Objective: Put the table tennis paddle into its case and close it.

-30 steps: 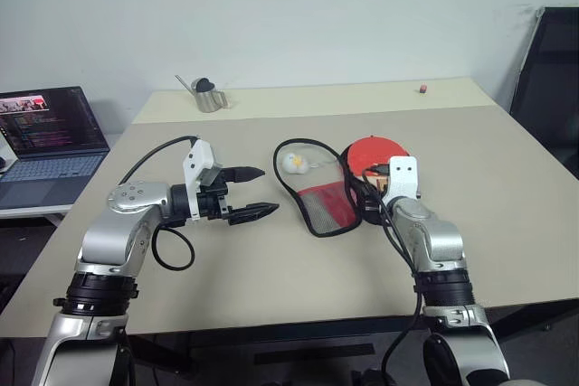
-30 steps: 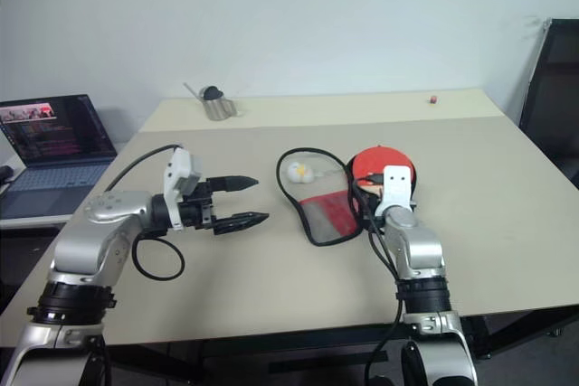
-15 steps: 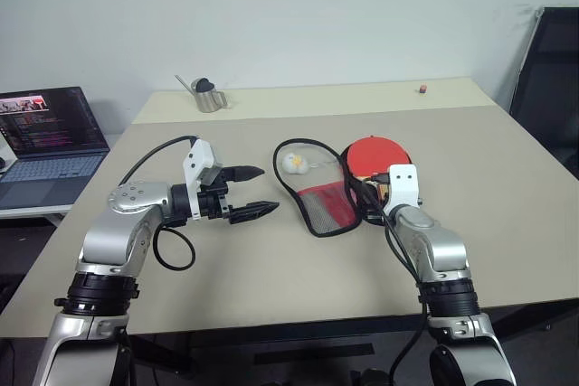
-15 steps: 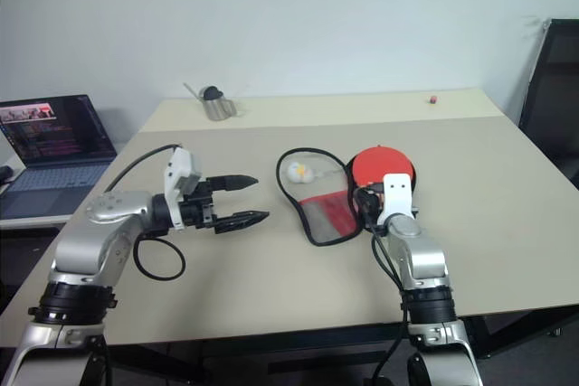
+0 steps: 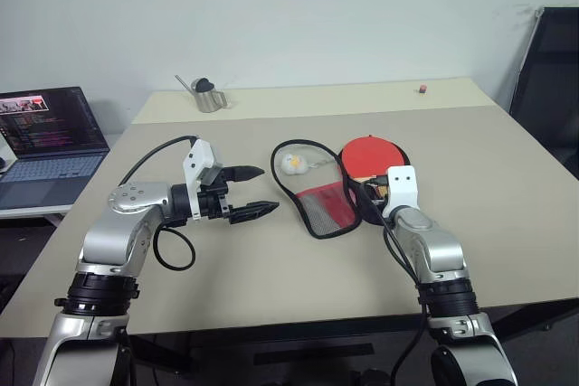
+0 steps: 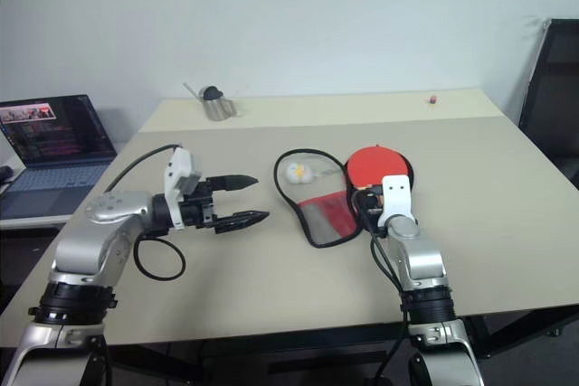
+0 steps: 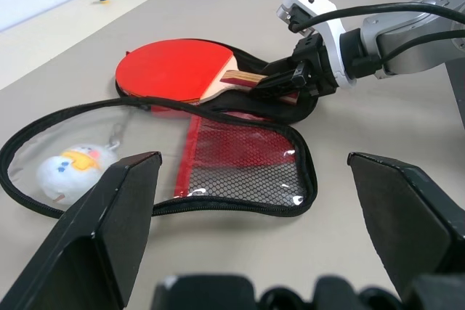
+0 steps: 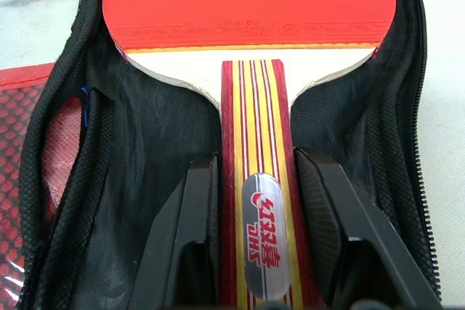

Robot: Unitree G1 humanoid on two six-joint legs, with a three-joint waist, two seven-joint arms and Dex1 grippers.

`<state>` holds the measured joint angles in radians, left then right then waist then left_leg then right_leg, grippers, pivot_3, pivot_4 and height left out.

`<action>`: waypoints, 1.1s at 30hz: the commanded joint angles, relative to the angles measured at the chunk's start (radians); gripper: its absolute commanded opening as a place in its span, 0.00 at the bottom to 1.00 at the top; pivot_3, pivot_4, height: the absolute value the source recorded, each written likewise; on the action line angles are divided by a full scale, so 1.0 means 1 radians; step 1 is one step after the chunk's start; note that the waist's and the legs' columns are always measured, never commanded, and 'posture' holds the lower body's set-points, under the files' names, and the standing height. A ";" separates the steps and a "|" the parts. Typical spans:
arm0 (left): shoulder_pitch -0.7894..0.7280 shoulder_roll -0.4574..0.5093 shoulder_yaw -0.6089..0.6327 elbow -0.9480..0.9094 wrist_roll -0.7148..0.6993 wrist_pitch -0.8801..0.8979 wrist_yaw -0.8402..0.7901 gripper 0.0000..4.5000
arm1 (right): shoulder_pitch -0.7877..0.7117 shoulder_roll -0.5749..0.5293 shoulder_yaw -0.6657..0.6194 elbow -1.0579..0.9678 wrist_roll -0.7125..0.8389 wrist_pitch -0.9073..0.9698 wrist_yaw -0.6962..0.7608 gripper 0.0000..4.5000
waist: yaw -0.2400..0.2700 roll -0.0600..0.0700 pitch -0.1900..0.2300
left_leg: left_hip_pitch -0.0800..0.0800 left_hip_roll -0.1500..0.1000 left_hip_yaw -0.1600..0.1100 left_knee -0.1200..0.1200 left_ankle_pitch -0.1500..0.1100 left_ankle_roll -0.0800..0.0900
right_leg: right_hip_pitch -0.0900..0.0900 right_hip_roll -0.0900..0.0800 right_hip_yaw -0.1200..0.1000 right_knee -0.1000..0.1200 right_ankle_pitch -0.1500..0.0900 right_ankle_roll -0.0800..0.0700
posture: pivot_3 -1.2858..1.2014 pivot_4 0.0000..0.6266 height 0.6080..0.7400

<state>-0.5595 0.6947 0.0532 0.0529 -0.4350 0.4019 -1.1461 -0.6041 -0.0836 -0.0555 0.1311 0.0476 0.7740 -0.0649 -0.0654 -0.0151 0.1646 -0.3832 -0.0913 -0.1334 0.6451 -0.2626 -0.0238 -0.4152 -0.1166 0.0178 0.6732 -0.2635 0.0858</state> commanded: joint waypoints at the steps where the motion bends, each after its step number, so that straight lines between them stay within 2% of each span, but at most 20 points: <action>1: -0.004 0.005 0.018 -0.022 -0.010 -0.016 0.002 1.00 | 0.004 -0.006 0.002 -0.062 -0.008 0.003 0.002 0.27 | 0.000 0.000 0.000 | 0.000 0.000 0.000 0.000 0.000 0.000 | 0.000 0.000 0.000 0.000 0.000 0.000 | 0.52 0.24 1.00; 11: -0.006 0.004 0.016 -0.017 -0.009 -0.018 -0.001 1.00 | 0.077 0.016 0.002 -0.187 -0.005 0.088 -0.015 0.27 | 0.002 0.000 0.000 | 0.000 0.000 0.000 0.000 0.000 0.000 | 0.000 0.000 0.000 0.000 0.000 0.000 | 0.52 0.24 1.00; 19: -0.009 0.002 0.013 -0.013 -0.008 -0.018 -0.002 1.00 | 0.059 0.020 -0.018 -0.150 -0.001 0.071 -0.020 0.27 | 0.003 0.000 0.000 | 0.000 0.000 0.000 0.000 0.000 0.000 | 0.000 0.000 0.000 0.000 0.000 0.000 | 0.52 0.24 1.00; 28: -0.002 0.002 0.014 -0.013 -0.002 -0.024 0.003 1.00 | 0.067 0.006 -0.008 -0.197 0.015 0.085 0.014 0.95 | 0.003 0.000 0.000 | 0.000 0.000 0.000 0.000 0.000 0.000 | 0.000 0.000 0.000 0.000 0.000 0.000 | 0.52 0.24 1.00; 29: 0.000 0.002 0.015 -0.012 -0.001 -0.025 0.007 1.00 | 0.070 -0.002 -0.008 -0.219 0.024 0.095 0.030 0.99 | 0.003 0.000 0.000 | 0.000 0.000 0.000 0.000 0.000 0.000 | 0.000 0.000 0.000 0.000 0.000 0.000 | 0.52 0.24 1.00; 33: 0.005 0.001 0.025 0.007 0.008 -0.033 0.026 1.00 | 0.083 -0.039 -0.012 -0.349 0.090 0.133 0.128 0.99 | 0.004 0.000 0.000 | 0.000 0.000 0.000 0.000 0.000 0.001 | 0.000 0.000 0.000 0.000 0.000 0.000 | 0.52 0.24 1.00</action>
<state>-0.5522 0.6916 0.0529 0.0614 -0.4297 0.3859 -1.1324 -0.5173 -0.1144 -0.0588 -0.1302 0.1045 0.9029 0.0244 -0.0617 -0.0151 0.1646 -0.3833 -0.0912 -0.1337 0.6450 -0.2631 -0.0232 -0.4150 -0.1166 0.0174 0.6728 -0.2636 0.0858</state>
